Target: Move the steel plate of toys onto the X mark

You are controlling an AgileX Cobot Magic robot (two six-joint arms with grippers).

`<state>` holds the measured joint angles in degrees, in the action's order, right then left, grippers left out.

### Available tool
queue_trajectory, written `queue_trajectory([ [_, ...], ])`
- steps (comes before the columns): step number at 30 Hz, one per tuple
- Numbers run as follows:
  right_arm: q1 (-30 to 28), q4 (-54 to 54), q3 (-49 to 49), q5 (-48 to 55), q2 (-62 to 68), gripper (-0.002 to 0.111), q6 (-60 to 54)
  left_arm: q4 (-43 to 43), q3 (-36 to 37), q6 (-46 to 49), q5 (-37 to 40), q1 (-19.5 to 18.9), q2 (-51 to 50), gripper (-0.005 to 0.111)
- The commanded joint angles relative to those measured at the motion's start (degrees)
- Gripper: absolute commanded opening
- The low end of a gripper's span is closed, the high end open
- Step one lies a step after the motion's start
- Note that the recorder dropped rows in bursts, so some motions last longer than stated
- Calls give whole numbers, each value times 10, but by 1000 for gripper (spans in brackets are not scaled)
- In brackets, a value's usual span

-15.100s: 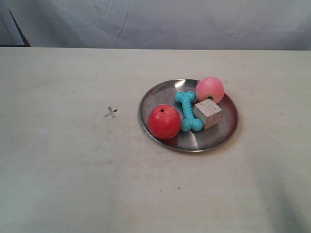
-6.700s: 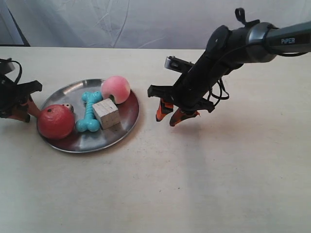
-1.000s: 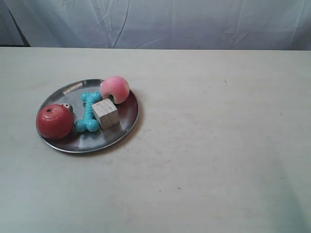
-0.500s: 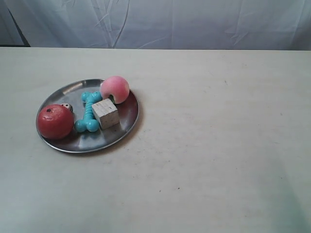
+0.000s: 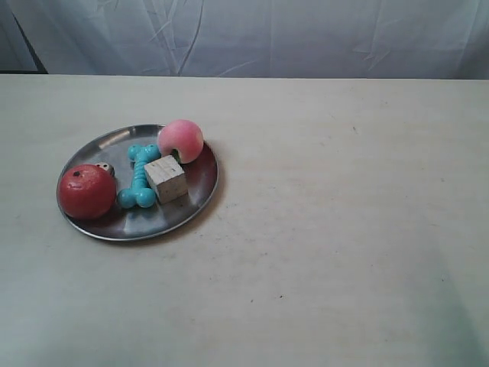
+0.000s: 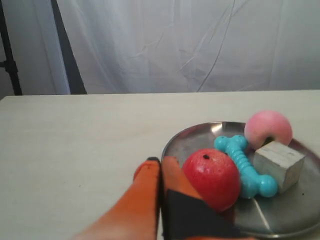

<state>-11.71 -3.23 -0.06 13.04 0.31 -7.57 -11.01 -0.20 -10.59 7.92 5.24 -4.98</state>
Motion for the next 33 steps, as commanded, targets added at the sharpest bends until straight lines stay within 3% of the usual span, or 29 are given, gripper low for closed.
queue_trajectory([
  [1,-3,-1,1,2,-3,0,1,-20,2,7,38,-2,3,0],
  [10,-3,-1,1,2,-3,0,1,-106,2,7,40,-2,3,0],
  [33,-3,-1,1,1,-3,0,1,-111,2,7,35,-2,3,0],
])
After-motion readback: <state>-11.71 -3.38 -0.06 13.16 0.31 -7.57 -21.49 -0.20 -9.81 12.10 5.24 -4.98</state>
